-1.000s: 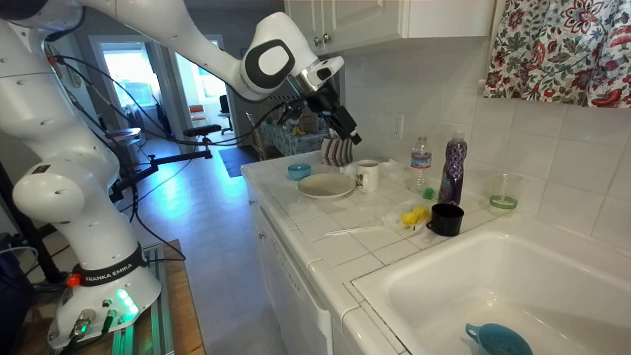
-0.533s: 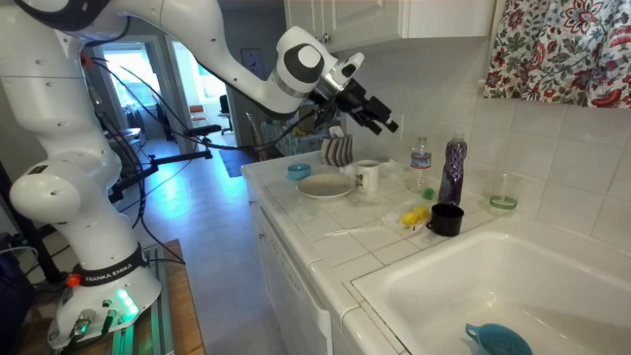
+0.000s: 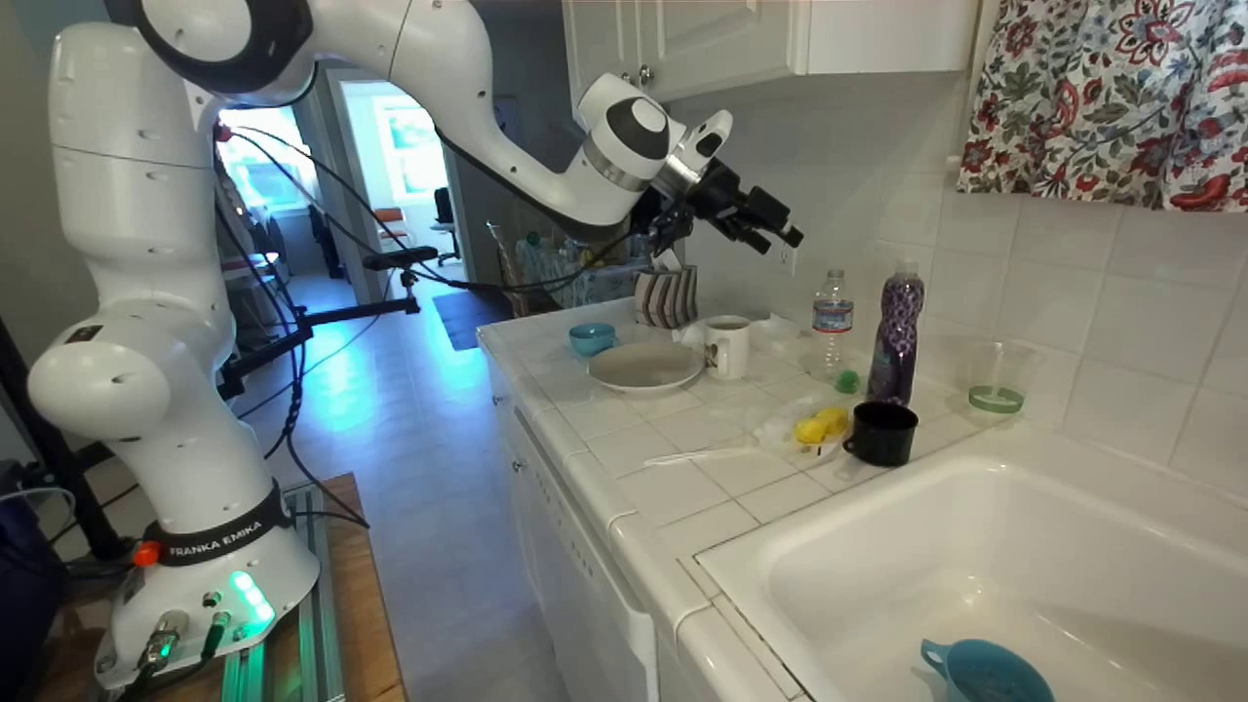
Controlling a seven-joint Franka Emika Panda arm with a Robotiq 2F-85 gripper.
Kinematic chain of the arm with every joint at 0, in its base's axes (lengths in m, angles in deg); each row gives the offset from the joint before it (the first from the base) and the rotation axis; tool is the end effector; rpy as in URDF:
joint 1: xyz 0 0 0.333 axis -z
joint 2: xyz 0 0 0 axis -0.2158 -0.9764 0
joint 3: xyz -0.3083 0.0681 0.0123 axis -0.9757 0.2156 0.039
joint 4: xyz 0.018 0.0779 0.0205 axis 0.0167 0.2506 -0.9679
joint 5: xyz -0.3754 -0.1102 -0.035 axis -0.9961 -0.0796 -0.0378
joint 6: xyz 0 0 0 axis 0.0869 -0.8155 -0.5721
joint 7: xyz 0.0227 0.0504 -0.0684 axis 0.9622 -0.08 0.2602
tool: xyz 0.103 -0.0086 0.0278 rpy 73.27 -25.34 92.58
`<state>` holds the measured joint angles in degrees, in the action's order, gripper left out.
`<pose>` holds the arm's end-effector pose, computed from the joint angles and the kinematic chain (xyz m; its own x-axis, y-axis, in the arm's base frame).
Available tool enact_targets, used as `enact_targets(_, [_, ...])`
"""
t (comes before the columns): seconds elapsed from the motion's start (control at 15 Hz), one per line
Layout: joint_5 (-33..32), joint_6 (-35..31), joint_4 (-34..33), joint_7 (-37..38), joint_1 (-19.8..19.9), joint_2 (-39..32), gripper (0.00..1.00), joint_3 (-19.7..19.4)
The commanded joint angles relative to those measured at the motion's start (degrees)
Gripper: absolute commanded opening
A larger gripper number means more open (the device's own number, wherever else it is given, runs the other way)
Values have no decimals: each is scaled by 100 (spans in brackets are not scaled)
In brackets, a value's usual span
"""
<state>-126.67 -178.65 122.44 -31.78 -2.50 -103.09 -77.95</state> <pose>0.6563 -0.0957 0.4539 0.6733 -0.0029 0.7394 -0.3027 -0.9134 0.2721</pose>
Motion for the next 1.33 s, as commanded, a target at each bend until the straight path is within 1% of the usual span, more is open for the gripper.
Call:
enact_targets(0.0, [9, -18, -20, 0, 0, -45, 100, 19])
enact_targets(0.27, [-37, -96, -54, 16, -10, -155, 100, 18])
enact_targets(0.67, [-739, -2, -535, 1117, -374, -595, 100, -276])
enact_targets(0.93, [-912, -35, -893, 1759, -537, -933, 100, -421])
enact_targets(1.07, [-971, -32, -1040, 1918, -606, -1080, 100, -468])
enact_targets(1.27, [-1014, -57, -1219, 1720, -666, -1280, 100, -502])
